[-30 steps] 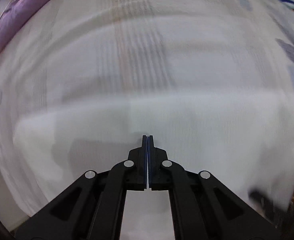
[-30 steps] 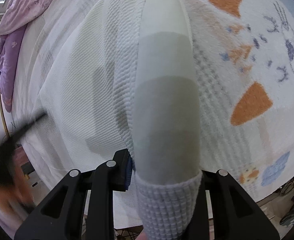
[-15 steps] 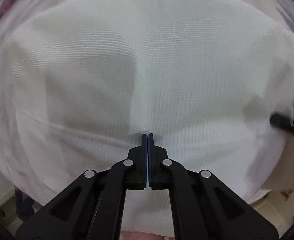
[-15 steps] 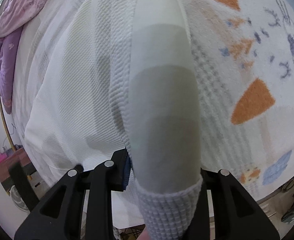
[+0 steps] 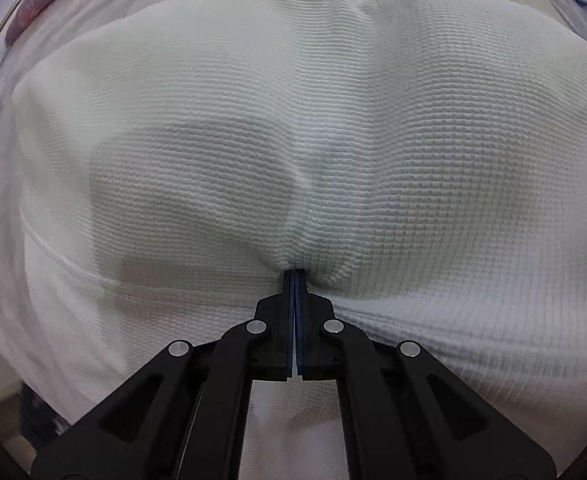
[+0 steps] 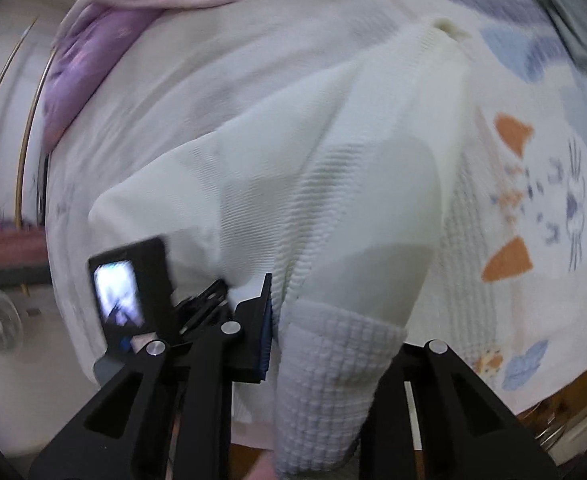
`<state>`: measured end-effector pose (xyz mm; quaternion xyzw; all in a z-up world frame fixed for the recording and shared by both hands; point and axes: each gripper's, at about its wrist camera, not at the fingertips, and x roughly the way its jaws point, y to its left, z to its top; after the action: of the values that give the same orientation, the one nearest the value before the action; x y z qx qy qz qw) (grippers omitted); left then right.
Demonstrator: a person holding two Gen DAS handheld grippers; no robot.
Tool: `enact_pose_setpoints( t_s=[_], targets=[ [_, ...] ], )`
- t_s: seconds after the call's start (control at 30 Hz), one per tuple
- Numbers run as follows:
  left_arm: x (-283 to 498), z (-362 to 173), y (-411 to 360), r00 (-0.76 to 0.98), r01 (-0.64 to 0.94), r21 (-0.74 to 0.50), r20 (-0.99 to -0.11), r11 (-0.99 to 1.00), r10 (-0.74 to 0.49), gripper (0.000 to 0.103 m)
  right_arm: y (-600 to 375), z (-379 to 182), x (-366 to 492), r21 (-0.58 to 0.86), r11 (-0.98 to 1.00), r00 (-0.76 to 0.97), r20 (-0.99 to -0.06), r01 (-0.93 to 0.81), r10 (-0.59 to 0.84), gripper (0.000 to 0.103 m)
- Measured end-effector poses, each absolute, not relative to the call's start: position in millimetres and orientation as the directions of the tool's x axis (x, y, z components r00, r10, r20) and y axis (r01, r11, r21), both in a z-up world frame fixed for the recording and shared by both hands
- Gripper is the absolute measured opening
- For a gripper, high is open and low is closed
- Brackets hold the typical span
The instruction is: Fold large clothes
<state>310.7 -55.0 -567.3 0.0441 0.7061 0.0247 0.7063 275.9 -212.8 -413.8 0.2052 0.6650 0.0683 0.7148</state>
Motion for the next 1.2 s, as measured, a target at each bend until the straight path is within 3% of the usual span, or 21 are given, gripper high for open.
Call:
enact_pose_setpoints(
  t_s=[0.23, 0.43, 0.57, 0.63, 0.87, 1.2],
  targets=[
    [271, -565, -42, 0.014, 0.016, 0.041, -0.999, 0.999, 0.041, 0.0, -185, -391, 277, 0.41, 0.909, 0.132, -0.908, 0.071, 0.398, 0.019],
    [260, -526, 3, -0.008, -0.032, -0.069, -0.998, 0.997, -0.069, 0.0, -144, -370, 284, 0.417, 0.909, 0.135, -0.901, 0.02, 0.411, 0.019],
    [253, -491, 48, 0.038, -0.041, -0.074, -0.997, 0.996, -0.073, 0.0, -95, -364, 292, 0.444, 0.895, 0.121, -0.887, -0.038, 0.445, 0.019],
    [254, -473, 48, 0.06, -0.053, -0.073, -0.996, 0.996, -0.07, 0.0, -68, -367, 298, 0.451, 0.891, 0.106, -0.885, -0.054, 0.454, 0.019],
    [257, -412, 156, 0.099, -0.126, -0.025, -0.995, 0.992, -0.012, 0.0, 13, -390, 316, 0.435, 0.896, 0.042, -0.897, -0.087, 0.44, 0.019],
    [242, -393, 252, 0.1, -0.241, 0.003, -0.995, 0.971, 0.027, 0.001, 108, -448, 337, 0.418, 0.904, -0.094, -0.907, -0.096, 0.409, 0.019]
  ],
)
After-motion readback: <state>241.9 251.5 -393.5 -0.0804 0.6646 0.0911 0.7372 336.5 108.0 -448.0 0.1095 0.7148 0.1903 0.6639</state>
